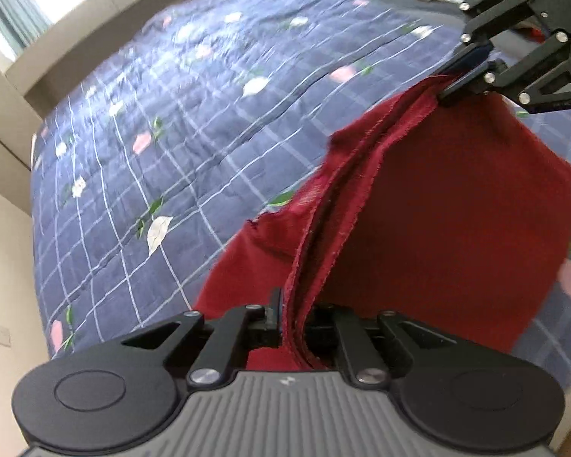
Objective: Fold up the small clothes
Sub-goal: 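Lift the hem with both grippers and carry it over toward the collar, then lay the hem down near the collar and open both grippers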
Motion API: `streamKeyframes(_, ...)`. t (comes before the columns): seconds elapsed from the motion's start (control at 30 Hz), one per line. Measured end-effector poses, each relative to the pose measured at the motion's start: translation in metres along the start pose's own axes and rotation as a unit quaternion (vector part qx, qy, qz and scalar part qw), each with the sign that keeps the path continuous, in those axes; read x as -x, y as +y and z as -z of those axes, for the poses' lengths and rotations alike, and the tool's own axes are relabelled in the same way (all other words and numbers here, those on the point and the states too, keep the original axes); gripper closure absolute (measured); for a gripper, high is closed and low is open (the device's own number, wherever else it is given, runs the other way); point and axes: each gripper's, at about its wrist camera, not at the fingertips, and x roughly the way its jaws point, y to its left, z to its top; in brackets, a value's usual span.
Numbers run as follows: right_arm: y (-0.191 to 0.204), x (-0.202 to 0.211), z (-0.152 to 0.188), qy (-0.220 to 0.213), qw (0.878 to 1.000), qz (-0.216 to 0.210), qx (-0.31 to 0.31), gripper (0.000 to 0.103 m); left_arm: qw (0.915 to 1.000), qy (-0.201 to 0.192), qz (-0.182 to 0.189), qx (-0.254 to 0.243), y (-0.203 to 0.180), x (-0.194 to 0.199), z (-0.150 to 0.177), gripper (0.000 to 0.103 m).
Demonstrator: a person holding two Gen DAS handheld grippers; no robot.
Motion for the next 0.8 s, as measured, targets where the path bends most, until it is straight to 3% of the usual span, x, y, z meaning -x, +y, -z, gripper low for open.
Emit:
streamKeyframes(0.13, -0.022, -0.052, 0.000, 0.015, 0.999, -0.019, -0.029, 0.092, 0.9989, 0.023, 0.033, 0.024, 0.029, -0.041, -0.005, 0.088)
streamKeyframes(0.37, -0.044, -0.106, 0.010, 0.027, 0.997, -0.032, -0.071, 0.090, 0.9952, 0.050, 0.082, 0.017, 0.062, -0.083, -0.002, 0.041)
streamKeyframes(0.5, -0.056, -0.124, 0.023, 0.030, 0.993, -0.042, -0.103, 0.090, 0.9942, 0.058, 0.091, -0.001, 0.080, -0.086, -0.006, 0.022)
streamKeyframes(0.57, -0.056, -0.130, 0.030, 0.035, 0.993, -0.039, -0.107, 0.090, 0.9939, 0.066, 0.087, -0.014, 0.087, -0.085, -0.009, 0.016)
streamKeyframes(0.7, -0.058, -0.138, 0.041, 0.035, 0.991, -0.039, -0.122, 0.090, 0.9934, 0.077, 0.081, -0.028, 0.102, -0.079, -0.016, 0.014)
streamKeyframes(0.8, -0.057, -0.138, 0.044, 0.029, 0.991, -0.035, -0.125, 0.091, 0.9945, 0.090, 0.040, -0.036, 0.111, -0.077, -0.014, 0.014)
